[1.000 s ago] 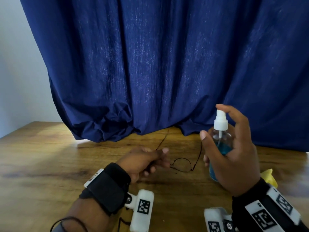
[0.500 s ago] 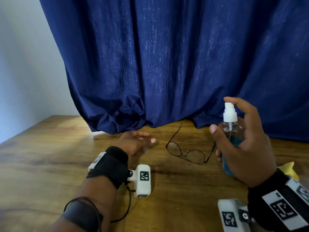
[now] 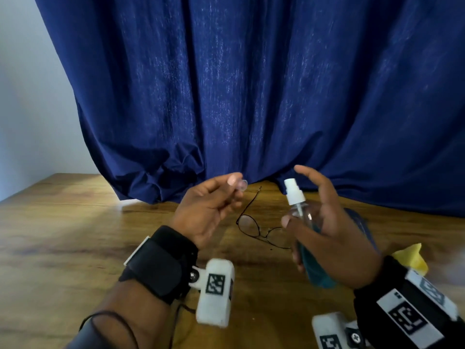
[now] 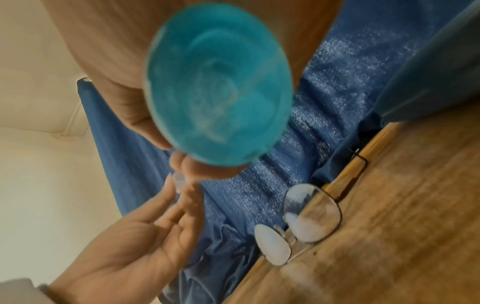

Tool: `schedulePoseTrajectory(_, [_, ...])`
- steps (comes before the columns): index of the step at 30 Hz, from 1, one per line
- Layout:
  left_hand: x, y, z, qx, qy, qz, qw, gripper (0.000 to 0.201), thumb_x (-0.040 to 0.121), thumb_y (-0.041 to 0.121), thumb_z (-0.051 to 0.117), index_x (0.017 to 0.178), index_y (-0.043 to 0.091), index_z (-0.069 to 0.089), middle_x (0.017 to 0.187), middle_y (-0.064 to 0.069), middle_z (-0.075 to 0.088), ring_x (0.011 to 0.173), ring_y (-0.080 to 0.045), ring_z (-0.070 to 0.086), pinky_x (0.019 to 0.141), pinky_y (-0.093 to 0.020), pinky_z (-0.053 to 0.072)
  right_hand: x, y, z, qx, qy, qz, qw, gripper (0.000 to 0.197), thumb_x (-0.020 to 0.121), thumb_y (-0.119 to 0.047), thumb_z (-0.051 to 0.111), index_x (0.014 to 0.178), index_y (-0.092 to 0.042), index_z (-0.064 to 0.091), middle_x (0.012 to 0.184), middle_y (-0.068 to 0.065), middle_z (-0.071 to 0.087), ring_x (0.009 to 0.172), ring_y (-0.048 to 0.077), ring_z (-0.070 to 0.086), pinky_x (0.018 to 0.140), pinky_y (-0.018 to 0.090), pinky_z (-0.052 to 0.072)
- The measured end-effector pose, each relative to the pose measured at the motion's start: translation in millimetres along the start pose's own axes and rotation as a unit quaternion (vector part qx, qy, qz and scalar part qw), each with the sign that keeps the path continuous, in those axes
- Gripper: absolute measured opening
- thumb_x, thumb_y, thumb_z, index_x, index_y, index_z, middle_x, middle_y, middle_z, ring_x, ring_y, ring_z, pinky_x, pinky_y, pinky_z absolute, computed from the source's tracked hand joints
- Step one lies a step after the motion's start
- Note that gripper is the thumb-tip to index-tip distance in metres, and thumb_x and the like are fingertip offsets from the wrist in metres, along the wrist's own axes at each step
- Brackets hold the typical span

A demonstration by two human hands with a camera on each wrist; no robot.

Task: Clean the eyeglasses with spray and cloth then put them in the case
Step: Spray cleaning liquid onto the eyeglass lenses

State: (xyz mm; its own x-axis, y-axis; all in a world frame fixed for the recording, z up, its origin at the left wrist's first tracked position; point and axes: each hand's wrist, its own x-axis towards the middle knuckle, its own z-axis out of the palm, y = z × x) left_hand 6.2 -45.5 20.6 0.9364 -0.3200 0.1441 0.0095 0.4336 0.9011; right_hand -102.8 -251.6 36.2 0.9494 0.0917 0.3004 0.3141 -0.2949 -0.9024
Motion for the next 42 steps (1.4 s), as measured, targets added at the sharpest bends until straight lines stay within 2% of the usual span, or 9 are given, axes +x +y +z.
schedulePoseTrajectory(7, [-16.5, -19.1, 34.7, 0.048, -0.065, 0.034, 0.996, 0.033, 0.083, 0.022, 0.068, 0.112, 0.008, 0.073, 0.097, -0.003, 0.078, 0.091, -0.013, 0.074, 0.083, -0.026, 0.062, -2.2, 5.0, 10.7, 0.05, -0.076, 0.052, 0.994, 0.089, 0.095, -0.016, 0.066, 0.136, -0.074, 0.013, 0.078, -0.005, 0.073, 0.049, 0.031, 0.062, 0.047, 0.04, 0.056])
schedulePoseTrajectory(12, [-18.7, -23.8, 36.9, 0.069, -0.071, 0.026, 0.995, 0.035, 0.079, 0.019, 0.071, 0.111, 0.007, 0.075, 0.105, -0.008, 0.079, 0.098, -0.017, 0.074, 0.085, -0.026, 0.061, -0.4, 7.3, 9.0, 0.101, -0.087, 0.086, 0.987, 0.084, 0.095, -0.015, 0.066, 0.137, -0.07, 0.019, 0.081, 0.024, 0.067, 0.046, 0.03, 0.059, 0.044, 0.036, 0.053])
schedulePoseTrajectory(15, [-19.3, -26.2, 39.1, 0.058, -0.064, 0.024, 0.996, 0.036, 0.079, 0.022, 0.071, 0.113, 0.01, 0.076, 0.112, -0.012, 0.078, 0.103, -0.021, 0.073, 0.09, -0.031, 0.061, 0.8, 5.9, 8.2, 0.143, -0.089, 0.092, 0.981, 0.076, 0.093, -0.019, 0.068, 0.136, -0.068, 0.027, 0.077, 0.015, 0.064, 0.044, 0.026, 0.056, 0.042, 0.032, 0.051])
schedulePoseTrajectory(20, [-22.7, -26.2, 50.9, 0.004, -0.094, 0.018, 0.995, 0.038, 0.086, 0.019, 0.063, 0.122, 0.008, 0.07, 0.114, -0.015, 0.075, 0.092, -0.021, 0.074, 0.059, -0.025, 0.06, -1.3, -7.6, 7.3, 0.276, -0.121, 0.092, 0.949, 0.043, 0.096, -0.021, 0.061, 0.128, -0.049, 0.053, 0.077, 0.013, 0.056, 0.041, 0.021, 0.05, 0.042, 0.027, 0.048])
schedulePoseTrajectory(23, [-24.4, -27.3, 56.0, 0.012, -0.109, 0.03, 0.994, 0.036, 0.088, 0.021, 0.062, 0.123, 0.015, 0.071, 0.115, -0.013, 0.076, 0.07, -0.018, 0.07, 0.056, -0.021, 0.056, -1.2, -6.5, 9.8, 0.314, -0.117, 0.097, 0.937, 0.025, 0.096, -0.024, 0.06, 0.12, -0.031, 0.057, 0.076, 0.011, 0.054, 0.039, 0.02, 0.049, 0.042, 0.026, 0.047])
schedulePoseTrajectory(26, [-23.9, -35.3, 56.3, 0.016, -0.095, 0.042, 0.995, 0.033, 0.089, 0.025, 0.062, 0.119, 0.023, 0.074, 0.117, -0.011, 0.076, 0.093, -0.033, 0.063, 0.062, -0.027, 0.055, -0.2, 3.2, 16.5, 0.265, -0.072, 0.088, 0.957, 0.023, 0.098, -0.022, 0.061, 0.119, -0.028, 0.054, 0.076, 0.011, 0.054, 0.04, 0.021, 0.052, 0.041, 0.027, 0.049])
schedulePoseTrajectory(31, [-22.4, -51.1, 61.6, 0.031, -0.071, 0.039, 0.996, 0.048, 0.089, 0.026, 0.061, 0.136, 0.019, 0.061, 0.126, -0.005, 0.074, 0.123, -0.023, 0.067, 0.101, -0.038, 0.053, 5.2, 20.3, 1.2, 0.174, 0.09, 0.098, 0.976, 0.039, 0.087, -0.02, 0.072, 0.124, -0.025, 0.057, 0.076, 0.007, 0.057, 0.049, 0.025, 0.054, 0.046, 0.032, 0.051])
schedulePoseTrajectory(36, [-22.4, -51.1, 60.2, 0.054, -0.066, 0.057, 0.995, 0.036, 0.097, 0.027, 0.056, 0.13, 0.019, 0.066, 0.122, -0.004, 0.076, 0.121, -0.018, 0.067, 0.103, -0.039, 0.052, -8.9, 31.0, -78.0, 0.116, 0.265, 0.082, 0.954, 0.021, 0.083, -0.001, 0.072, 0.096, -0.016, 0.063, 0.074, 0.014, 0.056, 0.052, 0.024, 0.055, 0.057, 0.036, 0.052])
schedulePoseTrajectory(42, [-28.9, -48.0, 58.0, 0.126, -0.087, 0.053, 0.987, 0.032, 0.104, 0.034, 0.047, 0.129, 0.028, 0.066, 0.125, 0.005, 0.073, 0.121, -0.012, 0.065, 0.101, -0.039, 0.049, -38.7, 46.9, -188.6, -0.115, 0.428, 0.119, 0.888, 0.03, 0.083, -0.021, 0.081, 0.07, -0.014, 0.054, 0.059, 0.001, 0.053, 0.043, 0.003, 0.051, 0.05, 0.018, 0.044])
